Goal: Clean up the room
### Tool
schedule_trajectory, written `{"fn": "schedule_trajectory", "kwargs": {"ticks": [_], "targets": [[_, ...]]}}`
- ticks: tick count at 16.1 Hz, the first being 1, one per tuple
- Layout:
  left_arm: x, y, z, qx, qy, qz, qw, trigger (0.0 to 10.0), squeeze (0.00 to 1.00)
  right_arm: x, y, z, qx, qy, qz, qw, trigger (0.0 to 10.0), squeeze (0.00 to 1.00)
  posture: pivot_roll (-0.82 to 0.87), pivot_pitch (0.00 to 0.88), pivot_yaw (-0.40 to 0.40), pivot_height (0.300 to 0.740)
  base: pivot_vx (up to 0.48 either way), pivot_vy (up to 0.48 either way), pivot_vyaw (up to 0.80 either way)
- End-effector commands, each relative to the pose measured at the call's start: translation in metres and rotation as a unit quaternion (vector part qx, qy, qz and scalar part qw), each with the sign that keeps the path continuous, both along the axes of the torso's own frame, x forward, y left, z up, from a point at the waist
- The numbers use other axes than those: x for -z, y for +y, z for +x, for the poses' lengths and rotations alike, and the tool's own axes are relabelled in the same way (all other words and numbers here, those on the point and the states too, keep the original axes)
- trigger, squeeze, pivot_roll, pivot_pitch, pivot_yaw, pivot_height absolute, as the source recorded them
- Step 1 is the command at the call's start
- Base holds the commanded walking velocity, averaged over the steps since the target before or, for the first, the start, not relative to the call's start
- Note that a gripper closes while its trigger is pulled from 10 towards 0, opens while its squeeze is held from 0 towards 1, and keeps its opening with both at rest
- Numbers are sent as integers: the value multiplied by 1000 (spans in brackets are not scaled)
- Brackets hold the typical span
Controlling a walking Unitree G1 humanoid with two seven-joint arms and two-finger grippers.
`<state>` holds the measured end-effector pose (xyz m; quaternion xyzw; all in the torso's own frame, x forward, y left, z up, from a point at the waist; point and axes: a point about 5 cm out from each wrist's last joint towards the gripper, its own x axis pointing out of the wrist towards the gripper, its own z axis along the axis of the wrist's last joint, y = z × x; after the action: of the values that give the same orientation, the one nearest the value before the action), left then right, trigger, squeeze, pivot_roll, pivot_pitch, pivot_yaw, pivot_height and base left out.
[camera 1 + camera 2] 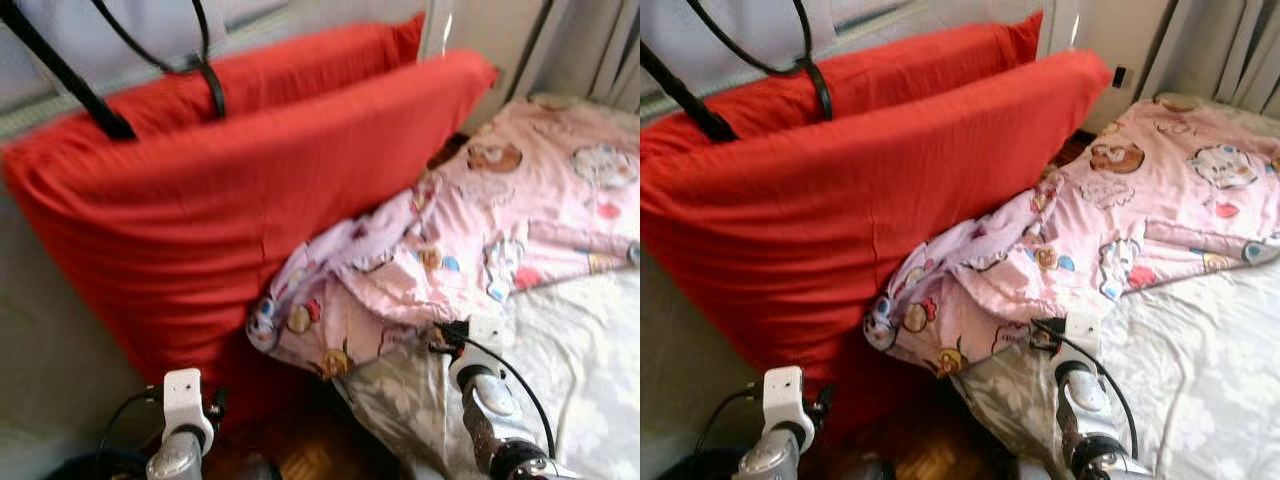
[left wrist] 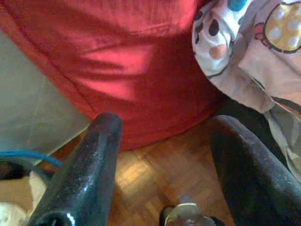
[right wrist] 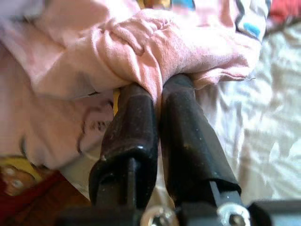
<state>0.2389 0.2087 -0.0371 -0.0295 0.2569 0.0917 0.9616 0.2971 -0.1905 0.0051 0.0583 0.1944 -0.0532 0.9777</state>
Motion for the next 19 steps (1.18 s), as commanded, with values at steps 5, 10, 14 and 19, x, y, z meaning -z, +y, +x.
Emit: {"fn": "schedule_trajectory", "kwargs": {"ticks": [5, 10, 14, 19], "targets": [[18, 5, -22, -37, 70, -7, 997, 10000, 0, -2, 2, 3, 3, 0, 4, 1000, 10000, 0, -62, 0, 11, 740, 0, 0, 0], [28, 4, -36, -48, 96, -12, 994, 10000, 0, -4, 0, 4, 0, -3, -3, 1000, 10000, 0, -56, 0, -5, 740, 0, 0, 0], [38, 4, -56, -51, 132, -8, 990, 10000, 0, 4, -4, -4, 4, 9, -14, 1000, 10000, 0, -60, 0, -2, 740, 0, 0, 0], [34, 7, -47, -54, 123, -8, 991, 10000, 0, -4, -3, 3, 9, -4, -16, 1000, 10000, 0, -67, 0, -20, 740, 0, 0, 0]]}}
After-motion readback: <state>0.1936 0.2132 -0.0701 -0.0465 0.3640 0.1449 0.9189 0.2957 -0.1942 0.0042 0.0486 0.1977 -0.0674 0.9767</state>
